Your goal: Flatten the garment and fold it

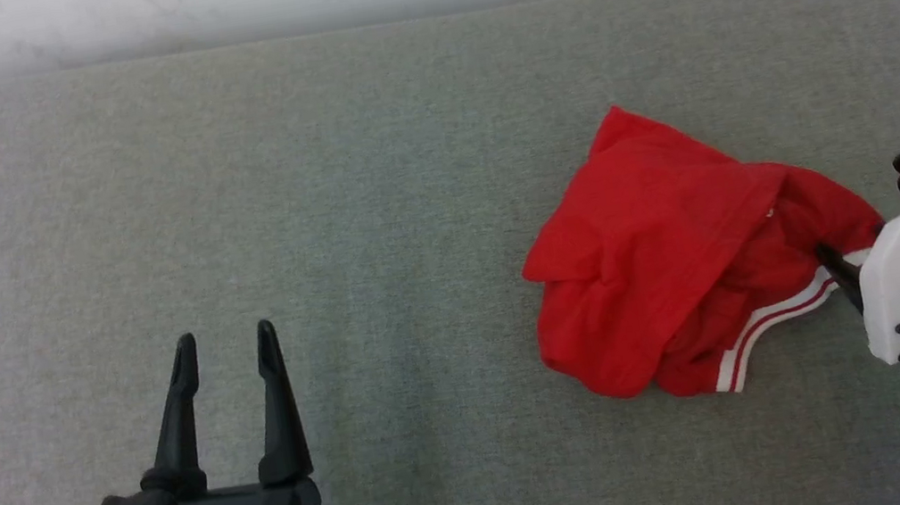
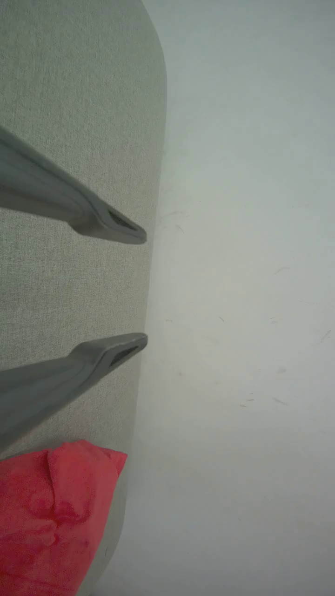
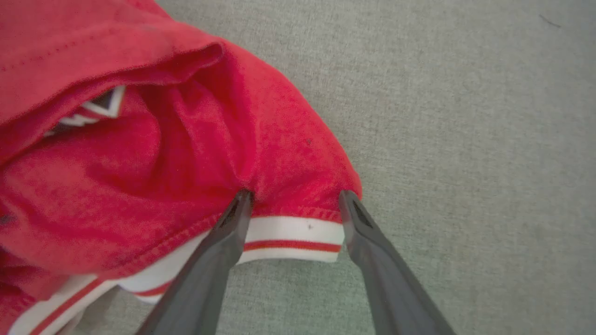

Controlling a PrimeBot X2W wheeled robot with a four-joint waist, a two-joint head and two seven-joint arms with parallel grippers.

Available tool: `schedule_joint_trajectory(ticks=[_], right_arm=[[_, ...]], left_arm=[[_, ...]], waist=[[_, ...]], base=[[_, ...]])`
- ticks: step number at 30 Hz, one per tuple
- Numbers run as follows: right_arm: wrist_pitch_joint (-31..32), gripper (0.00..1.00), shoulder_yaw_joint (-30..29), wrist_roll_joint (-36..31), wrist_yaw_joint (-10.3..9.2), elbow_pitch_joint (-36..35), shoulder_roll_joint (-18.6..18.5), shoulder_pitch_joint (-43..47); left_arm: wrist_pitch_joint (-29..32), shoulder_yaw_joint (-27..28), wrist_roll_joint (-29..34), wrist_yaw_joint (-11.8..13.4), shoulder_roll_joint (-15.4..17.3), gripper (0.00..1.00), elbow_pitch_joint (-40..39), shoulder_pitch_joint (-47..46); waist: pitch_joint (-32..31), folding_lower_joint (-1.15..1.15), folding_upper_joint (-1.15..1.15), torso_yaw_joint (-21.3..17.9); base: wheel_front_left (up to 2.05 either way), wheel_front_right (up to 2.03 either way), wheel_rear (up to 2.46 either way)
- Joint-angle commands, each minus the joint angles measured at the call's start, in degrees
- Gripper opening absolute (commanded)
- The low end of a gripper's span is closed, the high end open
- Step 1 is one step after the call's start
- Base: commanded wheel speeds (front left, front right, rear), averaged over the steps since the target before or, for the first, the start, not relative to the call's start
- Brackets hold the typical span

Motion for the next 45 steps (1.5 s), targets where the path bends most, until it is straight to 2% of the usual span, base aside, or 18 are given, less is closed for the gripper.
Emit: schedule_joint_trajectory(ticks=[1,6,7,8,12,15,20,26,30,34,38,44,45], right_arm=[[-0.6,1.0,0.2,0.1,-0.05,1.6,-0.5,-1.2],[-2.9,1.0,0.8,-0.3,-0.05,7.1,-0.6,-2.3],[-3.8,0.43,0.5,-0.6,-0.05,8.0,-0.6,-2.6],[-4.7,0.0,0.3,-1.1,-0.05,8.8,-0.5,-2.9],[-8.4,0.0,-1.5,-2.2,-0.05,11.0,0.0,-4.0],[-11.2,0.0,-2.3,-2.9,-0.05,10.1,-0.1,-5.2],[-12.9,0.0,-1.9,-2.4,-0.05,5.9,-1.1,-7.8],[-12.5,0.0,1.3,-1.4,-0.05,-4.0,-2.9,-12.7],[-10.9,0.0,7.0,0.3,-0.05,-9.2,-1.9,-14.3],[-9.5,0.0,15.7,2.8,-0.05,-10.2,1.4,-13.4],[-10.2,0.0,26.1,5.3,-0.05,-5.7,5.6,-10.8],[-15.1,0.0,39.5,9.7,-0.05,5.9,11.5,-7.7],[-15.4,0.43,41.4,10.6,-0.05,7.8,12.0,-7.5]], left_arm=[[-0.3,0.1,0.3,-0.5,-0.3,1.0,0.2,-1.1],[-0.3,0.5,0.6,-1.2,-0.5,1.0,0.8,-1.4],[-0.3,0.6,0.6,-1.3,-0.5,1.0,0.9,-1.5],[-0.3,0.7,0.7,-1.3,-0.5,1.0,1.0,-1.5],[-0.3,0.7,0.7,-1.5,-0.7,1.0,1.5,-1.3],[-0.3,0.7,0.7,-1.4,-0.8,1.0,1.8,-0.7],[-0.3,0.9,0.7,-1.1,-0.8,1.0,2.1,0.7],[-0.3,0.5,0.3,-0.3,-0.9,1.0,2.5,3.4],[-0.3,-0.1,0.0,0.1,-0.9,1.0,2.6,4.8],[-0.3,-0.3,-0.3,0.1,-1.0,1.0,2.6,5.7],[-0.3,-0.9,-0.6,-0.3,-1.0,1.0,3.0,5.4],[-0.3,-1.8,-1.3,-0.3,-1.0,1.0,4.5,4.4],[-0.3,-1.9,-1.4,-0.4,-1.0,1.0,4.8,4.4]], waist=[[1.4,-0.02,0.0,1.6],[1.7,-0.02,0.0,2.2],[1.7,-0.02,0.0,2.2],[1.5,-0.02,0.0,2.3],[0.2,-0.02,0.0,2.0],[-1.7,-0.02,0.0,1.7],[-5.6,-0.02,0.0,1.0],[-11.0,-0.02,0.0,1.1],[-13.2,-0.02,0.0,1.9],[-13.7,-0.02,0.0,3.0],[-12.8,-0.02,0.0,4.8],[-11.6,-0.02,0.0,7.9],[-11.5,-0.02,0.0,8.2]], base=[[0.0,0.0,0.0],[0.0,0.0,0.0],[0.0,0.0,0.0],[0.0,0.0,0.0],[0.0,0.0,0.0],[0.0,0.0,0.0],[0.0,0.0,0.0],[0.0,0.0,0.0],[0.0,0.0,0.0],[0.0,0.0,0.0],[0.0,0.0,0.0],[0.0,0.0,0.0],[0.0,0.0,0.0]])
